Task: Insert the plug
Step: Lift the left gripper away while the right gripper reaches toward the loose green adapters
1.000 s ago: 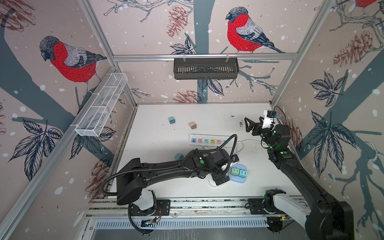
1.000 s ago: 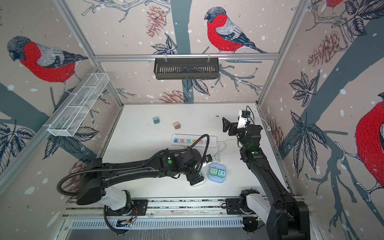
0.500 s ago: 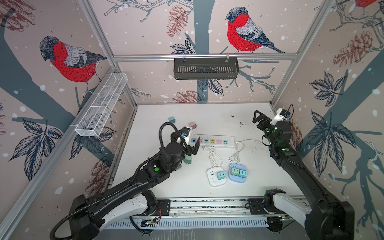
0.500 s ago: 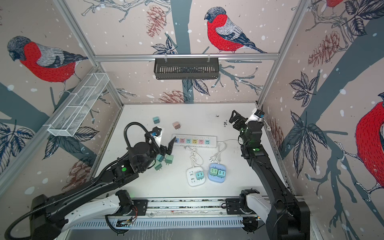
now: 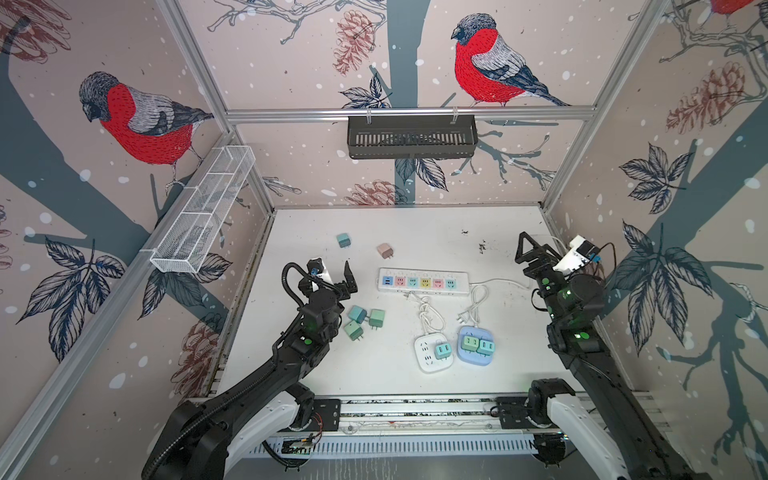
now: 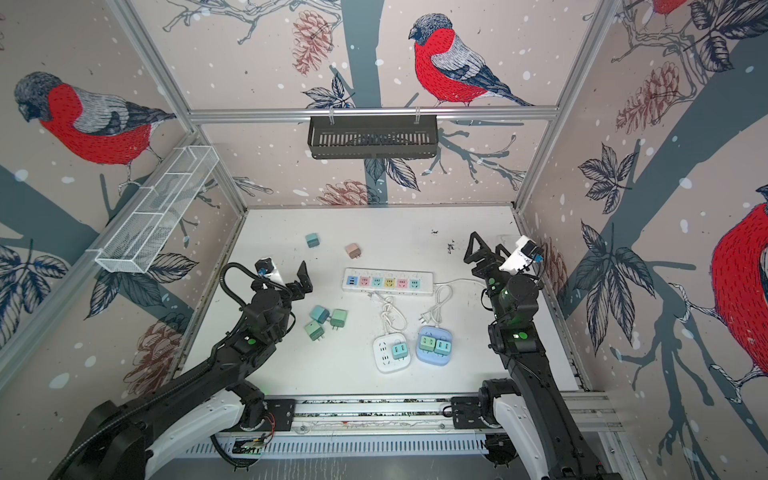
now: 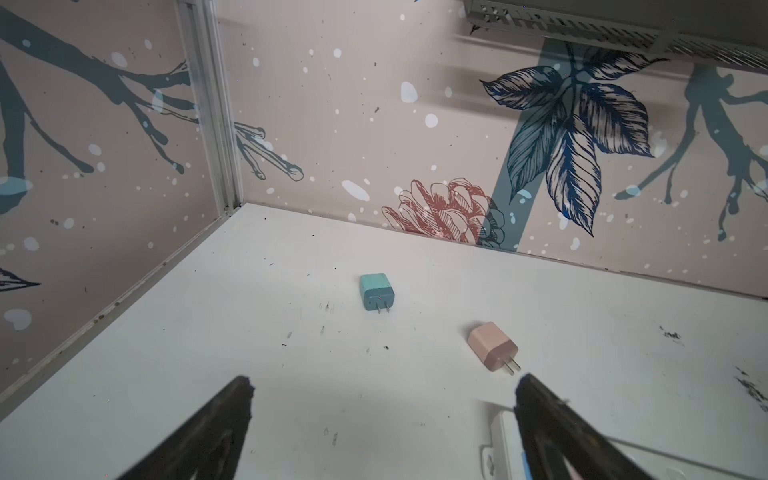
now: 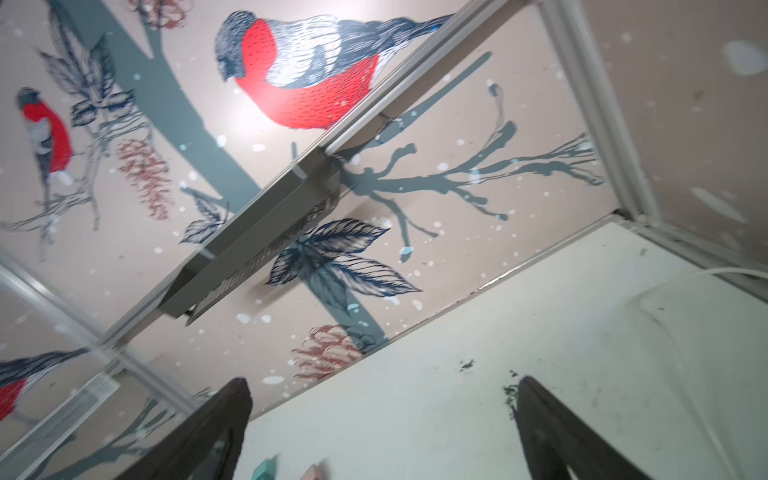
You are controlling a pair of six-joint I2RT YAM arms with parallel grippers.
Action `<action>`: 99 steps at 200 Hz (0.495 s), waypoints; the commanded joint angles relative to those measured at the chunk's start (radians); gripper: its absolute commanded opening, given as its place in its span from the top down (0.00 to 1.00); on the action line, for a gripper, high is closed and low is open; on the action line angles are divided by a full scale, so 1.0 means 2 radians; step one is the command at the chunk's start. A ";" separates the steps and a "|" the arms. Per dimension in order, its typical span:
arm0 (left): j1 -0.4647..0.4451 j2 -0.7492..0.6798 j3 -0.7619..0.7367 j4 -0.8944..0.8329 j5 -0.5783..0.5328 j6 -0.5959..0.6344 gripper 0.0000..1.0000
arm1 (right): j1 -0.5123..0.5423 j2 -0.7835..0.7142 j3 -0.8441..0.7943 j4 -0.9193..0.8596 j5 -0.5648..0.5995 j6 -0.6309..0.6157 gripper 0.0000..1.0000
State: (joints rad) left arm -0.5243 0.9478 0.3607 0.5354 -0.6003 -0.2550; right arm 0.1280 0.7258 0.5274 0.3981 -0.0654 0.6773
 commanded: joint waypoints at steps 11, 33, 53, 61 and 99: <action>0.004 0.002 -0.001 0.013 0.030 -0.026 0.02 | 0.150 0.031 0.059 -0.066 0.015 -0.034 0.00; 0.004 -0.018 -0.009 0.006 0.022 -0.039 0.02 | 0.333 0.080 0.098 -0.122 0.192 -0.070 0.00; 0.004 -0.038 -0.027 0.014 -0.003 -0.053 0.02 | 0.421 0.132 0.118 -0.158 0.282 -0.047 0.00; 0.005 -0.044 -0.036 0.019 -0.013 -0.058 0.02 | 0.443 0.155 0.120 -0.163 0.287 -0.032 0.00; 0.013 -0.063 -0.055 0.032 -0.024 -0.071 0.02 | 0.506 0.268 0.172 -0.227 0.301 0.005 0.07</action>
State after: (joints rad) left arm -0.5053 0.8345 0.2581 0.5392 -0.6067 -0.3576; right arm 1.0901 1.1645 0.7952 0.0757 0.4244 0.6292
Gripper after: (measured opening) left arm 0.977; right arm 0.940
